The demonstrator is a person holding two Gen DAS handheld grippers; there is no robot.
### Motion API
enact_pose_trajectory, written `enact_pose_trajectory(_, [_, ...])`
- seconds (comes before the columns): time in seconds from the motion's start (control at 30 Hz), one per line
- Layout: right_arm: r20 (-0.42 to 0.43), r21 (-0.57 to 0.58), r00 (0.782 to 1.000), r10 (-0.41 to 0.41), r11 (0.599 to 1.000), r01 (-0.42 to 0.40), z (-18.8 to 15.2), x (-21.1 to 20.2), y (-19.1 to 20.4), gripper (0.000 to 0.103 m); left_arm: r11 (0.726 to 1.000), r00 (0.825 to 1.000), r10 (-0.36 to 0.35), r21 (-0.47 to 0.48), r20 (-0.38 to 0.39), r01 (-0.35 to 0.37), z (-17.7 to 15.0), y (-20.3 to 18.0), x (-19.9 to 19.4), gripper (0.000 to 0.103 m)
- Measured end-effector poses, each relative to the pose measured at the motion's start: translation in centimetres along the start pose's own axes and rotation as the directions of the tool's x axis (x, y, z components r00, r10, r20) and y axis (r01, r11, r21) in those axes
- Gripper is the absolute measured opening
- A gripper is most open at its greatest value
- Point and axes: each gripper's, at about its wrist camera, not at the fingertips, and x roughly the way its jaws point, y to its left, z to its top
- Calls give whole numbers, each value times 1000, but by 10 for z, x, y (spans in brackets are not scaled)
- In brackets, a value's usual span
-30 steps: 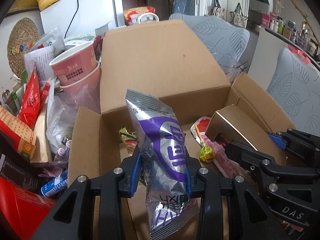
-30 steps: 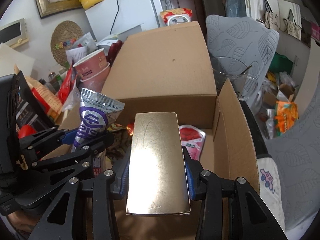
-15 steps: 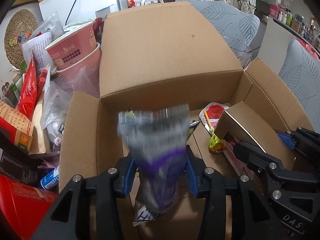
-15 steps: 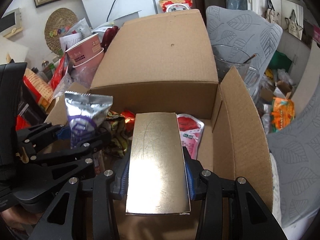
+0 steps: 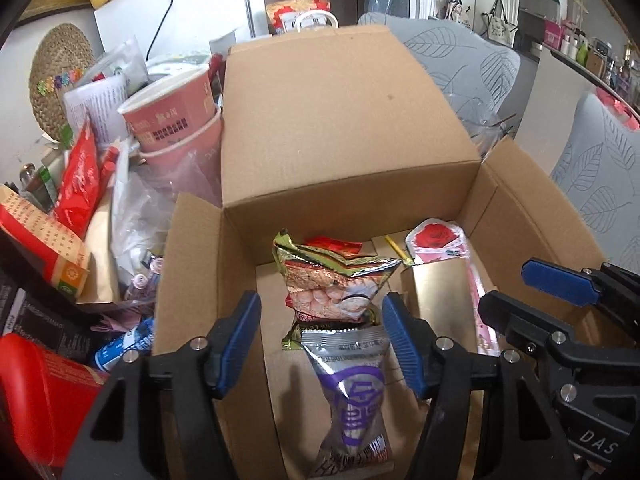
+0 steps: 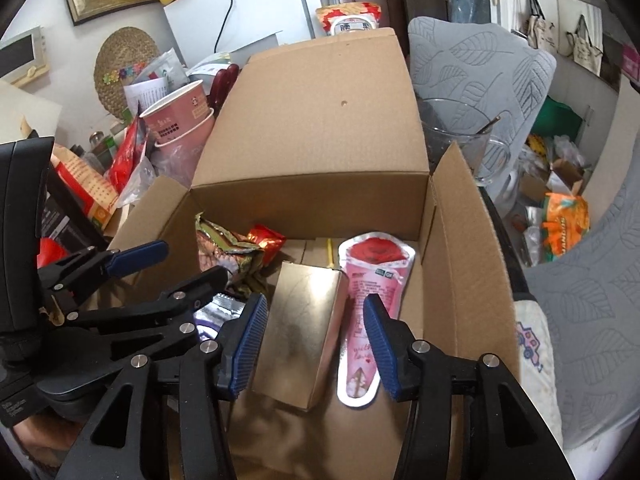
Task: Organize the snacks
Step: 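Lower both tools into the box and open them to release bag and gold box, then raise both open tools up and away from the cardboard box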
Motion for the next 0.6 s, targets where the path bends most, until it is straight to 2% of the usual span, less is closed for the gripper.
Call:
enact_pose_trajectory(0.33, [88,-7,996,-18,1000,18,-1,-56,8,50,1000,995,8,-18,97,-7,2,4,-65,63])
enact_pose_trajectory(0.6, [170,-34,985,-3,999,9,-10,-112,26,50,1000,983,13,-15,184,-11,-6,0,-132,63])
